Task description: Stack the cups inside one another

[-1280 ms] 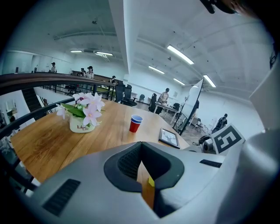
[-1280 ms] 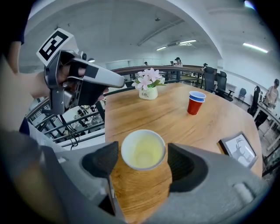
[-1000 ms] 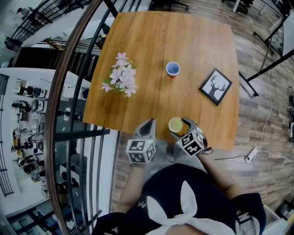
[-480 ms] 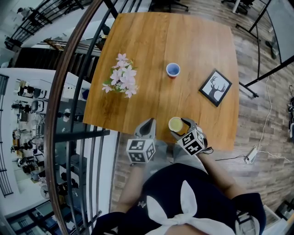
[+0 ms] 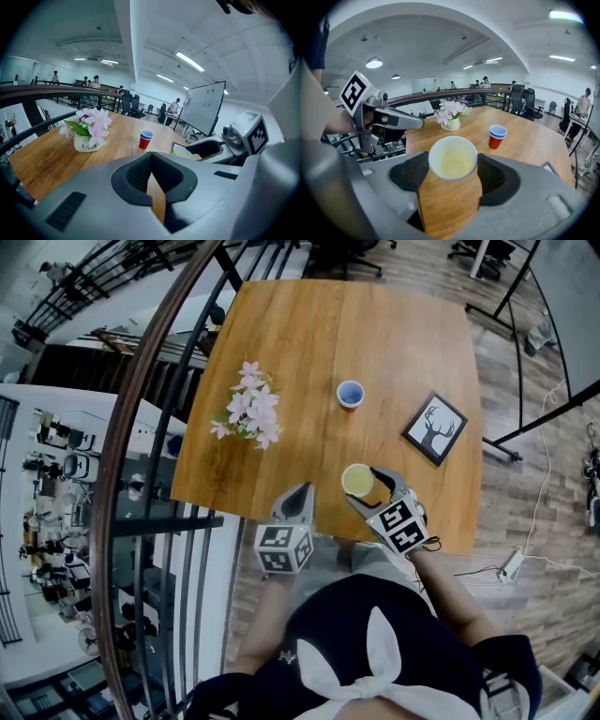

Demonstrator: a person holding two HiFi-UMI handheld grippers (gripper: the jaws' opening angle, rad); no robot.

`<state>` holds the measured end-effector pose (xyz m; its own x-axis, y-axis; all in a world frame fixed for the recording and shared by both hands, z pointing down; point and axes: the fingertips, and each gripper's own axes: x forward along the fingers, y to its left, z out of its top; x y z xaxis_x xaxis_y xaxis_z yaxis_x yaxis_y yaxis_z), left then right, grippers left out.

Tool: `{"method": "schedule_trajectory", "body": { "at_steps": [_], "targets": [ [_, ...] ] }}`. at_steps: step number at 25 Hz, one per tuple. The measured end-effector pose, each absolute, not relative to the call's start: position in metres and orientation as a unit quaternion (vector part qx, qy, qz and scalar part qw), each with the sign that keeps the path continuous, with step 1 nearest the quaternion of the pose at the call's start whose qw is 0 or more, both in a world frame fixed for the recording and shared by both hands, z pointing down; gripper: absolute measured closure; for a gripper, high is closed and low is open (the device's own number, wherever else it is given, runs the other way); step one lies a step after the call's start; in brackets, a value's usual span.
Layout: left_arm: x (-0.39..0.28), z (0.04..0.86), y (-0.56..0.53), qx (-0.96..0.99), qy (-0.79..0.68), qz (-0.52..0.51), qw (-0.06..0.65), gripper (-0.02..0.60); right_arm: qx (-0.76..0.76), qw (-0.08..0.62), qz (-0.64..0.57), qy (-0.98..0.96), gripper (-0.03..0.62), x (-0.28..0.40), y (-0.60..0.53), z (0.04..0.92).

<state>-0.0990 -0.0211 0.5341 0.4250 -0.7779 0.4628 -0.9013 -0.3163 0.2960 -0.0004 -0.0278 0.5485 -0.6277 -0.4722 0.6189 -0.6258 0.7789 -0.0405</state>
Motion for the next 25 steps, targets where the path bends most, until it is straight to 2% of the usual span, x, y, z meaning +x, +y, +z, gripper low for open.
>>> {"method": "schedule_trajectory", "body": {
  "at_steps": [11, 25],
  "targets": [
    [-0.099, 0.516, -0.031, 0.811, -0.522, 0.108, 0.242, 0.565, 0.334, 0.245, 0.094, -0.905, 0.273, 0.008, -0.045, 0.478],
    [-0.087, 0.514, -0.037, 0.824, -0.502, 0.108, 0.238, 0.565, 0.349, 0.24, 0.087, -0.902, 0.273, 0.012, -0.041, 0.47]
  ]
}}
